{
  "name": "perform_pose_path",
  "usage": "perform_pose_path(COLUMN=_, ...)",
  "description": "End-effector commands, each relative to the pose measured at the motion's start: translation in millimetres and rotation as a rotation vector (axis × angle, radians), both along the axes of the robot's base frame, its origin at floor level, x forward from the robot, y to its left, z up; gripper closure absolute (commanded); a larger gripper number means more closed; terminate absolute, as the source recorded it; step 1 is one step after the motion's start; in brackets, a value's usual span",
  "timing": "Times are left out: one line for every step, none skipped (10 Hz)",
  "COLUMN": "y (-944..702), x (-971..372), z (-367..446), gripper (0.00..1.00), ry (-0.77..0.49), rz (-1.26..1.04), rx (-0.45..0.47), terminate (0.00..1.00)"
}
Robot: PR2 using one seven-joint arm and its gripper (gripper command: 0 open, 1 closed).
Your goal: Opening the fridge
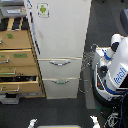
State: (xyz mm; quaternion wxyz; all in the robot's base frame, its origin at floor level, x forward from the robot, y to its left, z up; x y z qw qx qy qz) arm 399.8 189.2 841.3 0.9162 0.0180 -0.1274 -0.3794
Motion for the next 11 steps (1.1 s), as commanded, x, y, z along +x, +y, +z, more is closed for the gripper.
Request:
perform_pose_path(y=1, x=7, z=5, gripper=0.00, ry=0.020, rz=0.021, rx=-0.004, terminate=0.00)
perform_pose_path(y=9, x=19, z=11, gripper=0.00, ry=0.075, rz=0.066, rx=-0.024, terminate=0.00)
perform_pose_path(y=13, x=23, z=13, gripper=0.00, ry=0.092, rz=0.084, rx=-0.013, terminate=0.00)
perform_pose_path(y=17, x=27, z=16, gripper=0.00, ry=0.106, rz=0.108, rx=-0.022, terminate=0.00)
perform_pose_path(y=19, x=33, z=19, gripper=0.00, ry=0.097, rz=0.118, rx=-0.024, terminate=0.00)
perform_pose_path(y=22, x=41, z=22, gripper=0.00, ry=0.090, rz=0.135, rx=-0.032, terminate=0.00)
perform_pose_path(y=25, x=52, z=28, gripper=0.00, ry=0.078, rz=0.154, rx=-0.038, terminate=0.00)
perform_pose_path(y=29, x=74, z=37, gripper=0.00, ry=0.042, rz=0.192, rx=-0.021, terminate=0.00)
perform_pose_path(y=31, x=93, z=48, gripper=0.00, ry=0.024, rz=0.189, rx=-0.019, terminate=0.00)
perform_pose_path(y=30, x=103, z=54, gripper=0.00, ry=0.010, rz=0.184, rx=-0.011, terminate=0.00)
perform_pose_path(y=29, x=115, z=62, gripper=0.00, ry=-0.007, rz=0.161, rx=-0.006, terminate=0.00)
